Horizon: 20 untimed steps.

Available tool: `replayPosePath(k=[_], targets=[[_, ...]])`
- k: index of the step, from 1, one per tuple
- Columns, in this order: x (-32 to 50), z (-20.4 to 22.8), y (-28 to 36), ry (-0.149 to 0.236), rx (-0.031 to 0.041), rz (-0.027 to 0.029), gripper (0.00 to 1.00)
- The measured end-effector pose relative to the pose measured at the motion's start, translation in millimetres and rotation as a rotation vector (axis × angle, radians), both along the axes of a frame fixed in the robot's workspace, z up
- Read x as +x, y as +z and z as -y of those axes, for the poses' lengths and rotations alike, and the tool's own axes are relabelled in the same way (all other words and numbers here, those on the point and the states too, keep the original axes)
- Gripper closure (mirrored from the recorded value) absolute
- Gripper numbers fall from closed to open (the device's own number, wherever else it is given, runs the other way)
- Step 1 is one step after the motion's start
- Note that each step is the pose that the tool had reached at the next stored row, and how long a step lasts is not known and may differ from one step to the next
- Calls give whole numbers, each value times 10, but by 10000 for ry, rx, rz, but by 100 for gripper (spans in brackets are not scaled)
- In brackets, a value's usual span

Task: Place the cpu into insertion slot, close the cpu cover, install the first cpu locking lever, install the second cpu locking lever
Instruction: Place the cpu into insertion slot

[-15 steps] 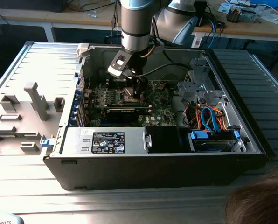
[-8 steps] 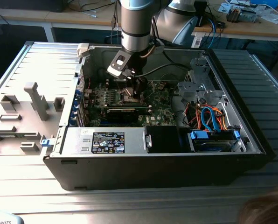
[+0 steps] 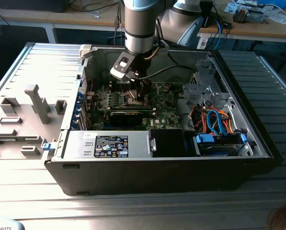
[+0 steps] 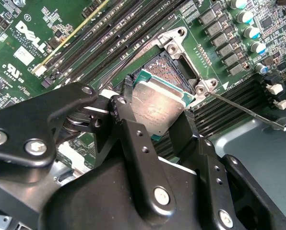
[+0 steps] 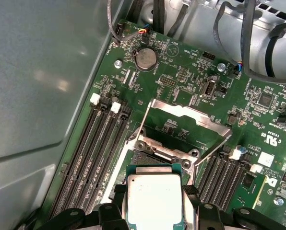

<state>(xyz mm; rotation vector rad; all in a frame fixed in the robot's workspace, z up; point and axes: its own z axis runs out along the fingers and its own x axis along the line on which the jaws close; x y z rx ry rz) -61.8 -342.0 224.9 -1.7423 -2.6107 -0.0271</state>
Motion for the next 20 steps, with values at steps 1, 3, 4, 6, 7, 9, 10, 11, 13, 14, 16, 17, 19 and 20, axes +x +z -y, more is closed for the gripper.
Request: replayPosePath(k=[1,3,4,6,7,9,10,11,13,14,16,17,19,20], targets=[[0,0,-1,-17,0,0,45],[0,0,-3,-52,0,0,45],[0,0,-4,-74,0,0,45],[0,0,-7,-116,0,0,45],[0,0,-8,-127,0,0,45],[0,0,-9,-152,0,0,45],[0,0,-9,-163,0,0,45],[0,0,-10,-167,0,0,45],[0,0,-12,-177,0,0,45],[0,0,-18,-190,0,0,45],[0,0,-28,-212,0,0,45],[0,0,-29,-215,0,0,45],[0,0,-32,-220,0,0,45],[0,0,-33,-222,0,0,45]])
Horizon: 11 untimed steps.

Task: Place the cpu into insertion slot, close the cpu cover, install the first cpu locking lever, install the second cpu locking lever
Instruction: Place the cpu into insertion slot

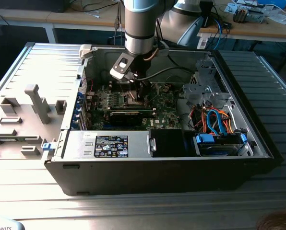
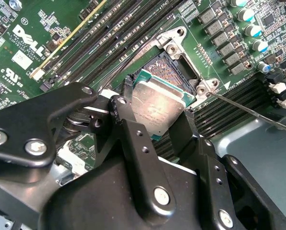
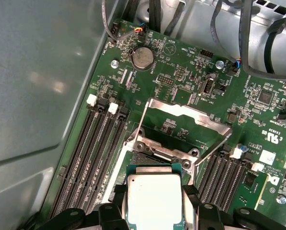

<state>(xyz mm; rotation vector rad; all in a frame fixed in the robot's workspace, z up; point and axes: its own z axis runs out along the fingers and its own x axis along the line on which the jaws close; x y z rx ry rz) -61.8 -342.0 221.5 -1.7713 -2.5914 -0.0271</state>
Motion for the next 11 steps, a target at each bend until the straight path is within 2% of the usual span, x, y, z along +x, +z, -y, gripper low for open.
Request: replayPosePath(k=[11], targets=[[0,0,-34,-123,0,-1,45]])
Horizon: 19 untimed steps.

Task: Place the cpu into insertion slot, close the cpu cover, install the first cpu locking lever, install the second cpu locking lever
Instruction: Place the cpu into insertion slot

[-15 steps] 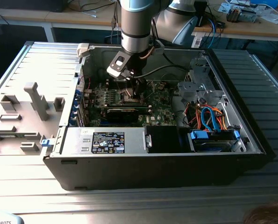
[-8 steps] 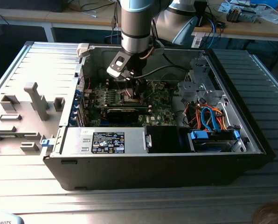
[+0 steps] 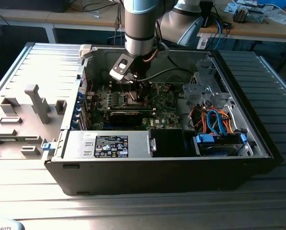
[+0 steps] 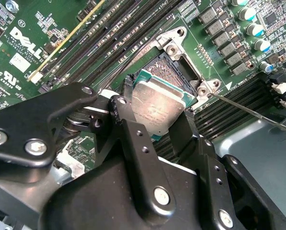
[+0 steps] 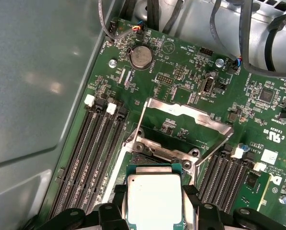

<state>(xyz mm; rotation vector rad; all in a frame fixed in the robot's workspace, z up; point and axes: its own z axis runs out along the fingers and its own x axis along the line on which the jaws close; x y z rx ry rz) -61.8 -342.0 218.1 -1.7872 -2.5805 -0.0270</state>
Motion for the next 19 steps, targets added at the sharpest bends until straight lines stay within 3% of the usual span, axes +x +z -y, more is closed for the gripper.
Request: replayPosePath(k=[13,19], targets=[[0,0,-12,-89,1,1,45],[-1,-13,-28,-363,3,2,45]])
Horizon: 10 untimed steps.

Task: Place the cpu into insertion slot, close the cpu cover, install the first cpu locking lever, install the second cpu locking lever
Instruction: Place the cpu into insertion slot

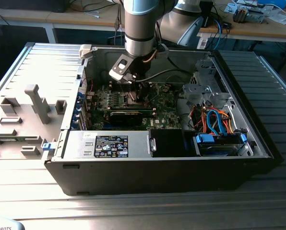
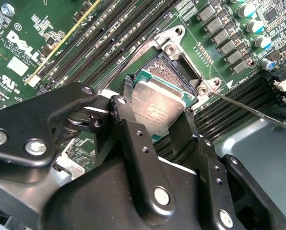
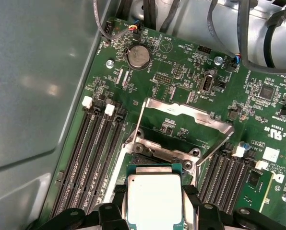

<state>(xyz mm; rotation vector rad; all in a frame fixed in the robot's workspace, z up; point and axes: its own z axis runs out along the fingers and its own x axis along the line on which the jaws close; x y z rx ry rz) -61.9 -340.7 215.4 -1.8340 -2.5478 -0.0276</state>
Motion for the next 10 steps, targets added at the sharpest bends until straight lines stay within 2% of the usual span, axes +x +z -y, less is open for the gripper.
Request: replayPosePath(k=[3,7,10], targets=[[-8,-6,-2,-224,-3,-2,45],[-68,-13,-7,-413,0,-1,45],[-80,-12,-19,-838,-7,-2,45]])
